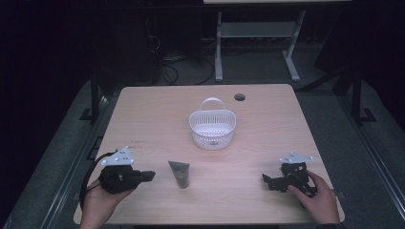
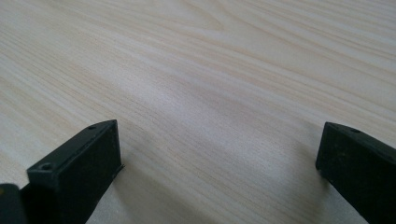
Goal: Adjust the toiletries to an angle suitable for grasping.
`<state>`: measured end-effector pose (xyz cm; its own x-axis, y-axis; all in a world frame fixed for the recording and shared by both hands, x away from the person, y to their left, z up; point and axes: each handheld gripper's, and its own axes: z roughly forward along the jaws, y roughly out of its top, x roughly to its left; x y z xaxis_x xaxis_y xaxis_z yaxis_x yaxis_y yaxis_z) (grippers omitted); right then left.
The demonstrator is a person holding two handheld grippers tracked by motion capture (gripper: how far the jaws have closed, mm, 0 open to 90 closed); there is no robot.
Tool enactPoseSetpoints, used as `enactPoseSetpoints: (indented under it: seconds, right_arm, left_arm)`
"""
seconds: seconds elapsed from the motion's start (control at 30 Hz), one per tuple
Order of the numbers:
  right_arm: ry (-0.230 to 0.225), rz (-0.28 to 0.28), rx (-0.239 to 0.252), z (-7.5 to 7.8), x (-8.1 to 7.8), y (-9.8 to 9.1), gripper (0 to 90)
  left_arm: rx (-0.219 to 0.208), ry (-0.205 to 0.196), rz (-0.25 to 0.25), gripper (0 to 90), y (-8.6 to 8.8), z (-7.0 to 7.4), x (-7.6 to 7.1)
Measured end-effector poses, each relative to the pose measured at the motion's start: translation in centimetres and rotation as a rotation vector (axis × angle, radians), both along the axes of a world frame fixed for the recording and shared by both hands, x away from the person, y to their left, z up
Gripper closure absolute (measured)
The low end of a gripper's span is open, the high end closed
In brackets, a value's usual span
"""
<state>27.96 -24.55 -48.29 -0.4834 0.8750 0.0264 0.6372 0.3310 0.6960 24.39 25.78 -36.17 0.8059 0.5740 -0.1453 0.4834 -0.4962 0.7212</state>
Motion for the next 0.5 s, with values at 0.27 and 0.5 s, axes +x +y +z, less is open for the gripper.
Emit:
enactPoseSetpoints:
  seconds: [0.27, 0.5]
  right_arm:
    - [0.0, 0.0, 0.0, 0.0, 0.0, 0.0, 0.0]
    - [0.0, 0.0, 0.0, 0.0, 0.0, 0.0, 0.0]
  left_arm:
    - [0.001, -0.016, -0.02, 89.8, -0.8, 1.0, 0.4]
    - [-0.006, -0.028, -0.036, 89.8, -1.5, 1.8, 0.9]
